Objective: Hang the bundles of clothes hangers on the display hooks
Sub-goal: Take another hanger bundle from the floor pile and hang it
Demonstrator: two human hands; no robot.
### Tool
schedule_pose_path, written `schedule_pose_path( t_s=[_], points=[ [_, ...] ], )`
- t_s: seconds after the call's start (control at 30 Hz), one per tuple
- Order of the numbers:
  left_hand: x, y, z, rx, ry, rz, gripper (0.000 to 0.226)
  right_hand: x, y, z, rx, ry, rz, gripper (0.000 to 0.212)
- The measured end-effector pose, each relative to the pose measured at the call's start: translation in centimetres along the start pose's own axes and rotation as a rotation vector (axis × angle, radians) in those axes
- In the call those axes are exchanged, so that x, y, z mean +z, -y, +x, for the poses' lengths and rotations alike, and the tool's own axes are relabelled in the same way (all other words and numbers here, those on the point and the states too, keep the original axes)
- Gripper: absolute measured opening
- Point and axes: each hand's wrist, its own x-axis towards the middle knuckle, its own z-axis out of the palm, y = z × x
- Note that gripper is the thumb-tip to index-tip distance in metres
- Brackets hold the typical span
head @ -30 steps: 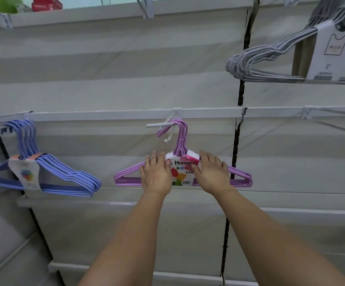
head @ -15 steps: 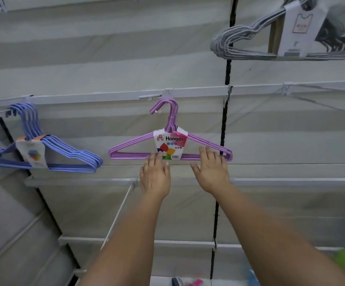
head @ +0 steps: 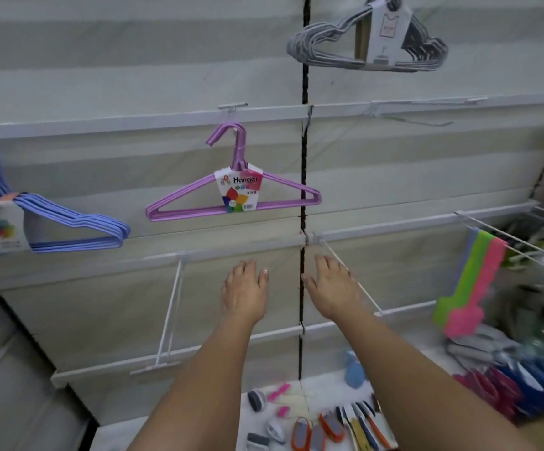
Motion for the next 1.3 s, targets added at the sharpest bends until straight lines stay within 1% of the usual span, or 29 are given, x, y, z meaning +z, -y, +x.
schedule_pose_path(
  t_s=[0.27, 0.5, 0.67, 0.97, 1.07, 1.17, 1.3],
  points=[
    [4.2, -1.4, -5.9, 0.104, 0.155, -0.021, 0.048, 1.2, -4.9, -9.0, 0.192, -0.006, -0.049, 0.052],
    [9.9, -6.9, -11.2, 0.257, 0.324, -0.038, 0.048, 1.1, -12.7, -16.6, 0.437, -0.009, -0.038, 0.048],
    [14.9, -12.9, -14.9, 0.366, 0.456, -0.031, 0.045, 0.2, -19.4, -22.5, 0.623, -0.012, -0.02, 0.053],
    [24.7, -26.5, -25.0, 0.514, 0.735, -0.138, 0.049, -3.4, -33.3, -34.0, 0.962, -0.057, 0.03, 0.049],
    [27.6, -30.7, -28.1, 0.574, 0.786, -0.128, 0.048, -4.4, -37.9, -37.1, 1.075, -0.082, 0.086, 0.049],
    [29.9, -34.1, -30.5, 0.624, 0.826, -0.109, 0.05, -5.1, -41.5, -39.7, 1.144, -0.093, 0.106, 0.053],
    [32.7, -38.1, -33.3, 0.684, 0.869, -0.104, 0.051, -6.1, -45.6, -42.6, 1.223, -0.097, 0.107, 0.053]
  ],
)
